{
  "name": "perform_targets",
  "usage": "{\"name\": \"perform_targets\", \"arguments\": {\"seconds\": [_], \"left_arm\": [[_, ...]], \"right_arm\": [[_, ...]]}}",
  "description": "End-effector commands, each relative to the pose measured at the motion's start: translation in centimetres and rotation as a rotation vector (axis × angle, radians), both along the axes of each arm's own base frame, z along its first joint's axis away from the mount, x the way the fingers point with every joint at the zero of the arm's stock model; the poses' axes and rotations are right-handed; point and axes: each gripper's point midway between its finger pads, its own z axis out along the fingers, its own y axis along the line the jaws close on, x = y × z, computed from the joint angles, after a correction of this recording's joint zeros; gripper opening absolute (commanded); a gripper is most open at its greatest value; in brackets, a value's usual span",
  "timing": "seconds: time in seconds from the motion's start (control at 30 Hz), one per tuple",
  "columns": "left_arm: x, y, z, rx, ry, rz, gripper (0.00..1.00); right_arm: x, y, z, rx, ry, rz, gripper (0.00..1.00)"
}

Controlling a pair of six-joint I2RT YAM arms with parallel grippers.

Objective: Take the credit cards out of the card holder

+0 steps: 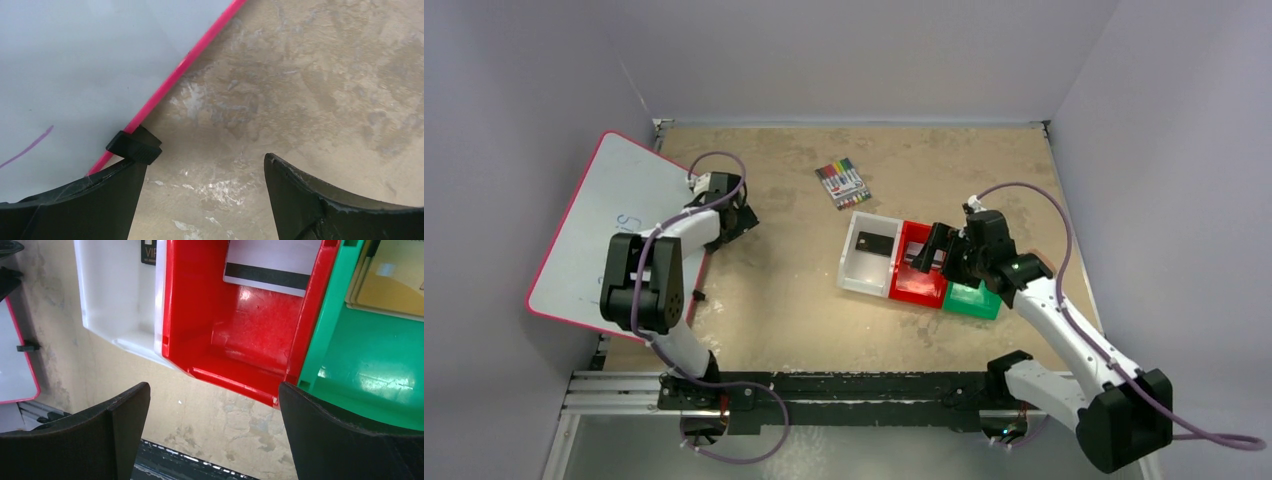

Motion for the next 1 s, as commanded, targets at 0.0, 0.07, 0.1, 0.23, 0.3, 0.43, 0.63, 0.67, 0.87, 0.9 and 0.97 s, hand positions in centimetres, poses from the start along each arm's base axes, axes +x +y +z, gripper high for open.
{"name": "perform_targets", "arguments": {"seconds": [0.0,0.07,0.1,0.23,0.3,0.43,0.63,0.67,0.87,0.9,0.97], "left_arm": [[0.9,-1.6,3.0,-0.079,-0.121,-0.075,0.87],[0.6,-3.2,4.0,-0.16,-0.171,-0.13,0.87],[0.4,-4.2,4.7,-0.199,-0.194,-0.168,0.87],[-1.1,-7.0,6.6,-0.24,-0.224,-0.267,0.87],[-2.1,-8.1,7.1,-0.24,-0.22,-0.301,0.87],[-4.0,-8.9,8.3,-0.228,-0.233,-0.323,0.87],[-6.4,-8.5,10.1,-0.226,-0.258,-0.323,0.87],[-6.8,-8.2,10.2,-0.213,-0.254,-0.321,0.87],[-8.4,-7.2,11.4,-0.19,-0.257,-0.308,0.87],[-8.6,-7.3,11.5,-0.196,-0.259,-0.305,0.87],[-9.0,-7.2,11.6,-0.202,-0.262,-0.3,0.87]], "right_arm": [[2.6,0.8,1.6,-0.007,-0.059,0.018,1.0],[3.3,0.4,1.2,-0.037,-0.048,-0.003,1.0],[3.6,0.1,1.0,-0.06,-0.044,-0.02,1.0],[4.9,0.8,0.6,-0.074,-0.052,0.019,1.0],[5.7,1.4,0.2,-0.088,-0.041,0.042,1.0],[7.6,1.7,-1.0,-0.163,-0.018,0.031,1.0],[11.2,3.5,-2.2,-0.237,-0.011,0.051,1.0],[11.8,4.1,-2.4,-0.246,-0.013,0.065,1.0],[14.2,8.0,-3.2,-0.275,-0.005,0.134,1.0],[14.6,8.6,-3.7,-0.28,0.007,0.137,1.0],[15.4,10.0,-3.5,-0.274,-0.001,0.144,1.0]]}}
